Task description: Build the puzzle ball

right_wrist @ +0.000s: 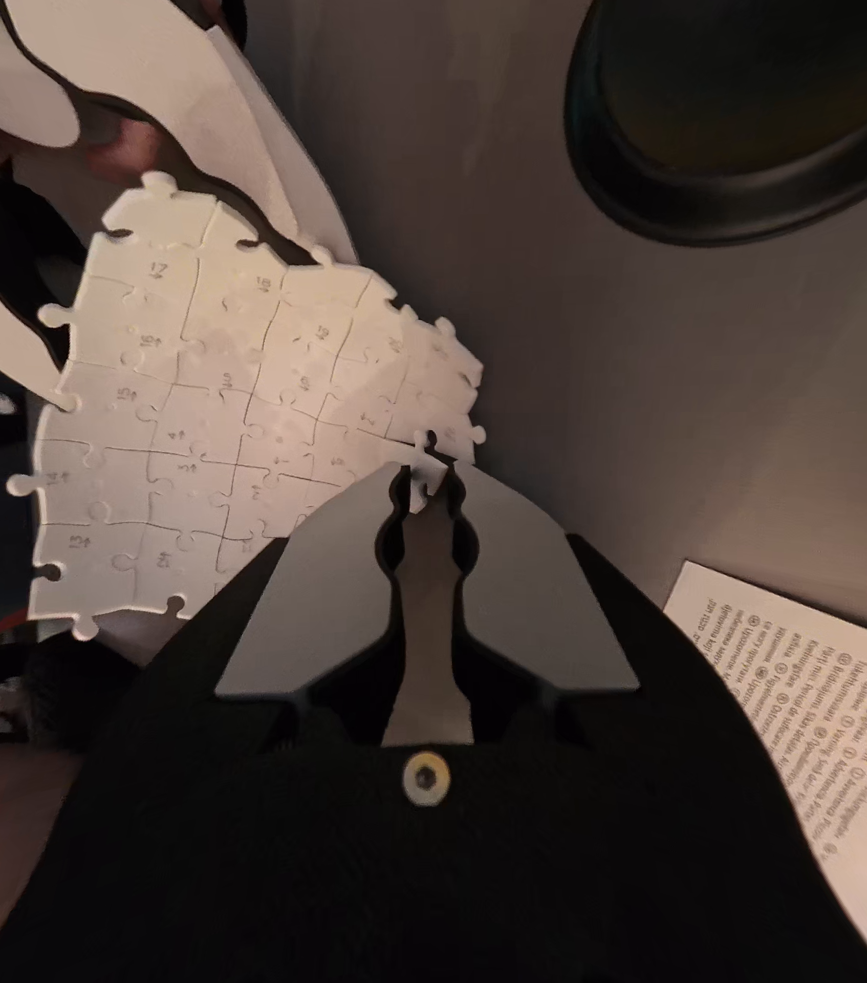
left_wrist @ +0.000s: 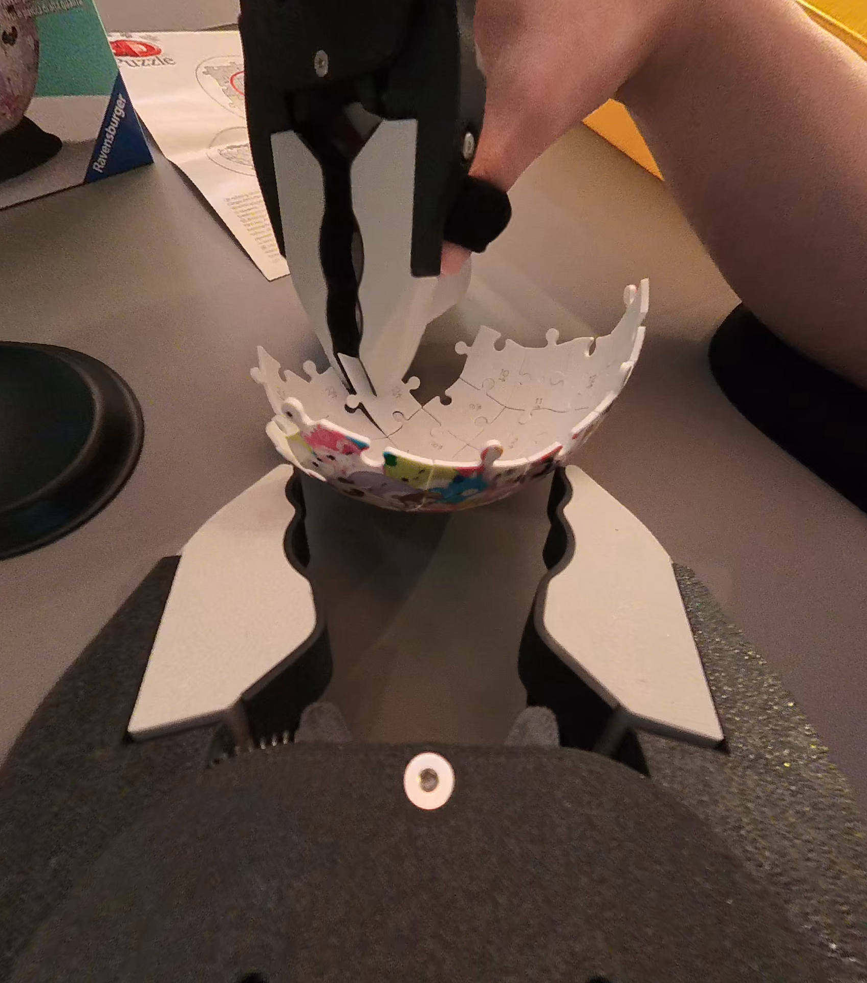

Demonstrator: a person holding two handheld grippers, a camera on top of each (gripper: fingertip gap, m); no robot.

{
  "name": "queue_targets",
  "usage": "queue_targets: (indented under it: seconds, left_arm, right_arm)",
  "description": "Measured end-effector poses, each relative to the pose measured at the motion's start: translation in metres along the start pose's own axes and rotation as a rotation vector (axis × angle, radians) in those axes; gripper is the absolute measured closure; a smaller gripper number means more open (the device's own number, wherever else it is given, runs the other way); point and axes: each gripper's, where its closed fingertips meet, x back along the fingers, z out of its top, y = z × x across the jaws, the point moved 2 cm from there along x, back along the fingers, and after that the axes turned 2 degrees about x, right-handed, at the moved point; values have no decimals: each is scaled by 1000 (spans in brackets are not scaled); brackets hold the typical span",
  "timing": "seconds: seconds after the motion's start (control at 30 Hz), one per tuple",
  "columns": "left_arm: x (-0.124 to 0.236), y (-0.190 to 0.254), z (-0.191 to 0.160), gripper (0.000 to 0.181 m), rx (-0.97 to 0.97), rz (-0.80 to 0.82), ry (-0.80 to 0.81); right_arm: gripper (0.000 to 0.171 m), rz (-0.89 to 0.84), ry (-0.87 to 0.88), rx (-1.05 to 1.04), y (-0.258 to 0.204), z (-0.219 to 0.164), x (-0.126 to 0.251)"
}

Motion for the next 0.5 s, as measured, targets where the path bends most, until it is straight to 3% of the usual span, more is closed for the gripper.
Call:
queue_targets:
  seconds: [0.5]
  left_arm:
    - [0, 0, 1, 98, -2, -8, -7]
  right_arm:
    - [146, -155, -13, 47, 3, 1, 3]
